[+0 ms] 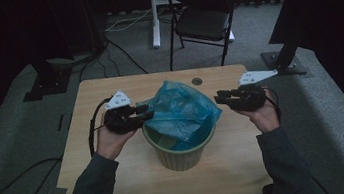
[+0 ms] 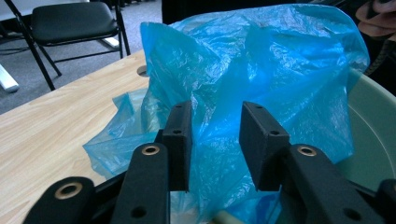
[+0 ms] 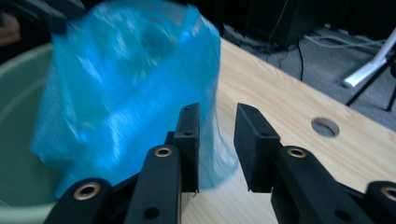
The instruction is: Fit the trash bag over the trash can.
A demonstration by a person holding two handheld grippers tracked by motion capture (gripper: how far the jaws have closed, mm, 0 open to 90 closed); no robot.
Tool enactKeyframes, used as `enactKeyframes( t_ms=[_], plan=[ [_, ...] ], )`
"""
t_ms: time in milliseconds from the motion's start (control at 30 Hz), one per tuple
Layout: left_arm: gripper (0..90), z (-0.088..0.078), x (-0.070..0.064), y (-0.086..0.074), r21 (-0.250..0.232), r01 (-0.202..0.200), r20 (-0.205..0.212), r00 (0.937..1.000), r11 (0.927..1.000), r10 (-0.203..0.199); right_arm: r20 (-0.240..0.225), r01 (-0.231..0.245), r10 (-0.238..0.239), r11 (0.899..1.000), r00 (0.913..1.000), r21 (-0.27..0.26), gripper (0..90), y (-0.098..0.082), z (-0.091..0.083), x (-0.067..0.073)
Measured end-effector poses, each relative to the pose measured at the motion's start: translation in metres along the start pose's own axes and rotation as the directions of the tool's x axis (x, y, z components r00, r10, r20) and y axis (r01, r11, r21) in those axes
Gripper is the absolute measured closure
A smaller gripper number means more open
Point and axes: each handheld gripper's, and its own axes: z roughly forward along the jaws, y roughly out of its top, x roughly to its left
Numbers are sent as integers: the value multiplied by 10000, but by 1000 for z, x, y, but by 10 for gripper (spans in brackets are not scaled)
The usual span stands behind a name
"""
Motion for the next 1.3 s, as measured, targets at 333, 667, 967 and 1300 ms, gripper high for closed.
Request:
enactKeyframes(
  t_ms=[333,667,967,1300],
  plan=[
    [689,9,1,3,198,32,-157,9999,9998,-29,-492,319,-335,9989,9982,-332,662,25,7,12],
    [882,4,-5,2,-39,-75,-156,9999,10000,74,-731,457,-425,9981,9964,424,817,25,21,19],
    [894,-12,-16,-13,-130,-382,-301,9988,9992,378,-926,268,-234,9990,9954,362,898,6,3,20],
    [894,-25,-27,-34,-105,-323,-171,9993,9994,321,-1382,378,-272,9965,9900,750,898,-18,-5,35]
  ],
)
